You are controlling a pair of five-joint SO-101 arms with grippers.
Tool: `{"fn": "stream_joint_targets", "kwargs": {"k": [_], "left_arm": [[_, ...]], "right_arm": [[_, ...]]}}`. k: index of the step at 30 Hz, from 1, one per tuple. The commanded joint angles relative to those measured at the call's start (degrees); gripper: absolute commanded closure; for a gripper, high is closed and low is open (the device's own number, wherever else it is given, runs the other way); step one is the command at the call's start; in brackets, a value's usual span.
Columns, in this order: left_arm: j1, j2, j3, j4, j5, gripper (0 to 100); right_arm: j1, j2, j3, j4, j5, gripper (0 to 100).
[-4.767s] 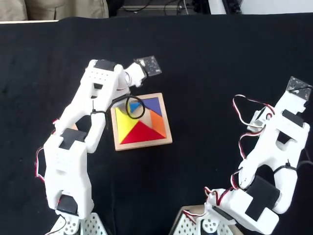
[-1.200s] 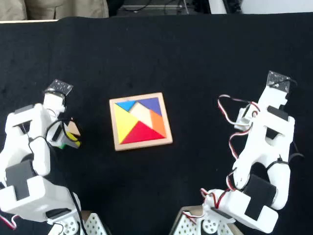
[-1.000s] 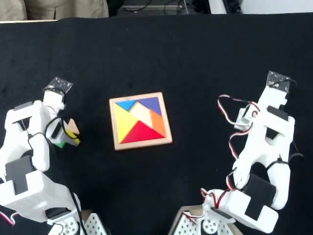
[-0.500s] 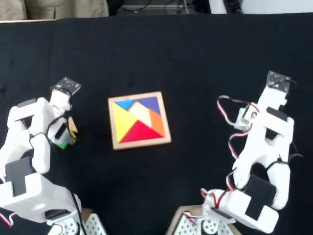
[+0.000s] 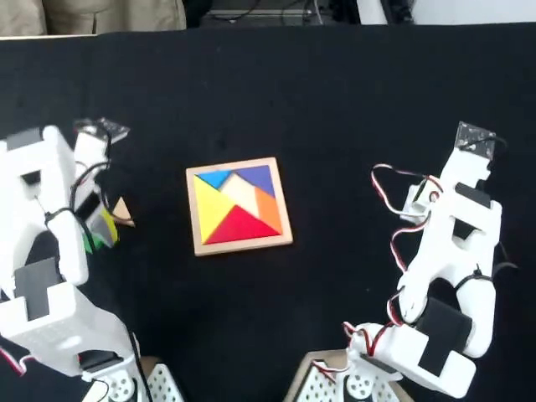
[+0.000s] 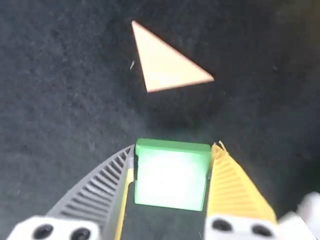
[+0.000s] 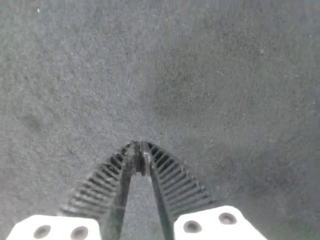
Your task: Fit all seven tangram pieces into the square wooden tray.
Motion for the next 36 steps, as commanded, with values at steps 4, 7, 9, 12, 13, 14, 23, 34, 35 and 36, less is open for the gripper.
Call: {"fn": "stream_joint_targets", "kwargs": {"k": [4,7,9,12,13,14,23,34,35,36], "left_arm": [[17.5,-7.9,-14.2,11.0,5.5,95],[27.2,-12.9,-15.3,10.1,11.5,89],[34.2,-14.5,-14.3,6.3,17.3,85],[41.3,-14.3,-13.1,-0.4,25.7,82],[42.8,-13.9,-11.9,-3.3,27.5,81],[43.9,-13.0,-10.7,-6.5,28.9,81],[45.1,4.1,-9.6,-20.3,32.6,81],[43.0,16.7,-18.2,-21.2,32.2,81],[42.5,17.1,-18.6,-21.2,32.2,81],[42.1,17.4,-19.0,-21.2,32.2,81]], "right_arm": [[-0.4,-0.6,-0.1,-0.6,0.4,98.7],[-0.3,-0.3,-0.1,-0.5,0.4,98.7],[-0.3,-0.5,-0.1,-0.5,0.4,98.7],[-0.3,-0.5,-0.1,-0.5,0.4,98.7],[-0.3,-0.4,-0.1,-0.5,0.5,98.7],[-0.3,-0.4,-0.1,-0.5,0.5,98.7],[-0.3,-0.2,-0.1,-0.8,0.5,98.7],[-0.3,-0.2,-0.2,-0.9,0.6,98.7],[-0.3,-0.2,-0.1,-0.9,0.6,98.7],[-0.3,-0.2,-0.1,-0.9,0.6,98.7]]}}
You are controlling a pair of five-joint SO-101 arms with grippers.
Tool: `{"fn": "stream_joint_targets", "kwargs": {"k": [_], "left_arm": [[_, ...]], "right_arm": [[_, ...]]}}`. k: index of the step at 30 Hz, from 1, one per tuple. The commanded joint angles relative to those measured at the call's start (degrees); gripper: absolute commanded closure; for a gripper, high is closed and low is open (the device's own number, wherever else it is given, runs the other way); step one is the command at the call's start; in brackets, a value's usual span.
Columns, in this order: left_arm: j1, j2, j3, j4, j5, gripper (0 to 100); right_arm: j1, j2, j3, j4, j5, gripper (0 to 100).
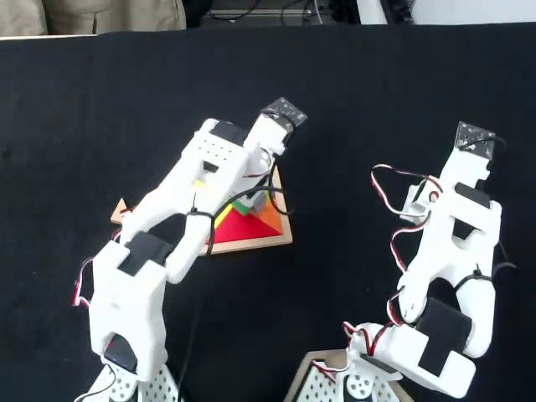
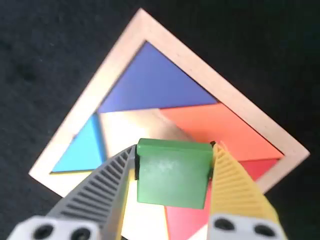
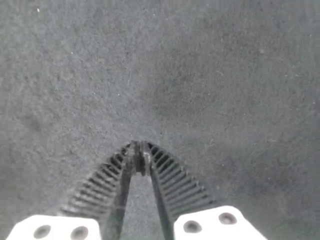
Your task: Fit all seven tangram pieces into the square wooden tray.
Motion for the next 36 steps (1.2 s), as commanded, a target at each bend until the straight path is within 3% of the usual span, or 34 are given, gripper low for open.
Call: {"fn": "stream_joint_targets", "kwargs": {"k": [1,20,25,36], "left_arm": [[-2.4,-0.2,-4.1,-0.6,0.1,81],[-4.4,4.3,-7.8,-0.6,0.4,81],[-4.9,3.9,-7.8,-0.6,0.4,73],[-5.1,4.2,-7.8,-5.1,0.0,72]], "right_arm": [[-0.3,-0.2,-0.1,-0.9,0.6,98.7],[-0.4,-0.2,-0.1,-0.9,0.7,98.7],[-0.5,-0.2,-0.1,-0.9,0.7,98.7],[-0.5,-0.2,-0.1,-0.9,0.7,98.7]]}}
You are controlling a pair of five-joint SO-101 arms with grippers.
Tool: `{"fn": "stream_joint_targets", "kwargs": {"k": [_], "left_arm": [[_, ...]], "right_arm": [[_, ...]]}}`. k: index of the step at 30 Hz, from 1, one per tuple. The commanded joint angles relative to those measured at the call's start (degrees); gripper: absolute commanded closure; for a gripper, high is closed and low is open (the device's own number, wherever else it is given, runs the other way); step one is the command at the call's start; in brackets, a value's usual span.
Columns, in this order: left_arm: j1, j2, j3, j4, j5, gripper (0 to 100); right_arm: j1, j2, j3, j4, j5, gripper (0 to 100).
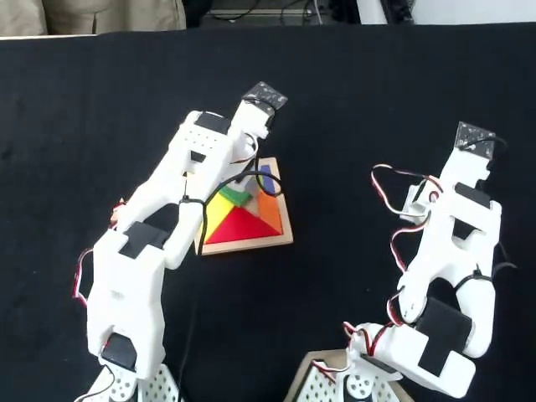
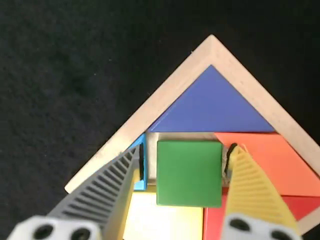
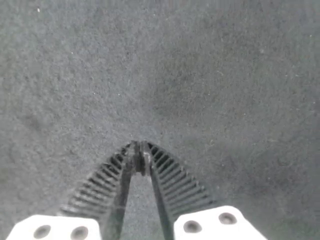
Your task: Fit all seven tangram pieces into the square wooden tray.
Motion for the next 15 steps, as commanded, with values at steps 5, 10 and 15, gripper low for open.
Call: {"fn": "stream_joint_targets", "kwargs": {"k": [5,10,15], "left_arm": [[-3.2,-0.8,-2.7,-0.3,-3.8,73],[-5.4,-0.8,-2.8,-0.3,-4.7,73],[-5.1,-1.2,-3.1,-0.7,-7.2,73]], "right_arm": [[-0.6,-0.2,-0.1,-0.9,0.7,98.7],[-0.7,-0.2,-0.1,-0.9,0.8,98.7],[-0.7,-0.2,-0.1,-0.9,0.8,98.7]]}}
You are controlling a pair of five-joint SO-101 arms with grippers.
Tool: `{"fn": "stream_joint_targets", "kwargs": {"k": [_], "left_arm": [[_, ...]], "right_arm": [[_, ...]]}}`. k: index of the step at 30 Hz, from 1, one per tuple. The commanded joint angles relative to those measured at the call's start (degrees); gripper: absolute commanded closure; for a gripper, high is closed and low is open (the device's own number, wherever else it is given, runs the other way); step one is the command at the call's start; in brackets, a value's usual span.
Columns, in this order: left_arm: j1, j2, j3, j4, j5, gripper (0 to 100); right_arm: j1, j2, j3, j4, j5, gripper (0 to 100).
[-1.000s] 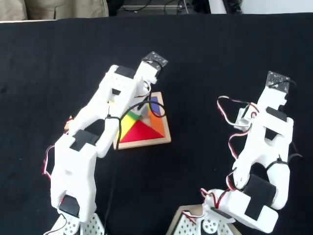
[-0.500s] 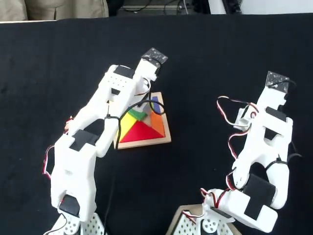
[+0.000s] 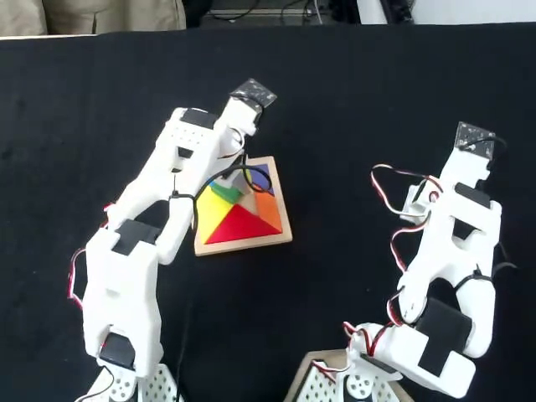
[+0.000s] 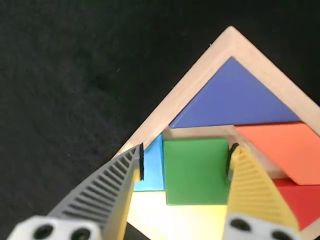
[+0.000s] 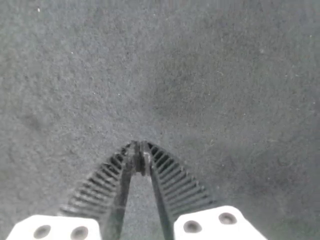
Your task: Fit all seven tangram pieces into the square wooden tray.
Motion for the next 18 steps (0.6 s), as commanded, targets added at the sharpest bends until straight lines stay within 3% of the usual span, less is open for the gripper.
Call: {"fn": "stream_joint_targets", "kwargs": {"k": [1,6,13,18], "left_arm": [[-0.7,-1.3,-3.1,-0.5,-0.9,73],[1.0,-1.4,-4.8,0.4,-0.9,73],[-0.7,-1.4,-14.3,13.9,-1.4,73],[-4.1,-0.7,-14.2,18.5,-8.6,73]], "right_arm": [[-0.7,-0.2,-0.1,-0.9,0.6,98.7],[-0.6,-0.2,-0.1,-0.9,0.6,98.7],[-0.5,-0.2,-0.1,-0.8,0.6,98.7],[-0.4,-0.2,-0.1,-0.7,0.6,98.7]]}}
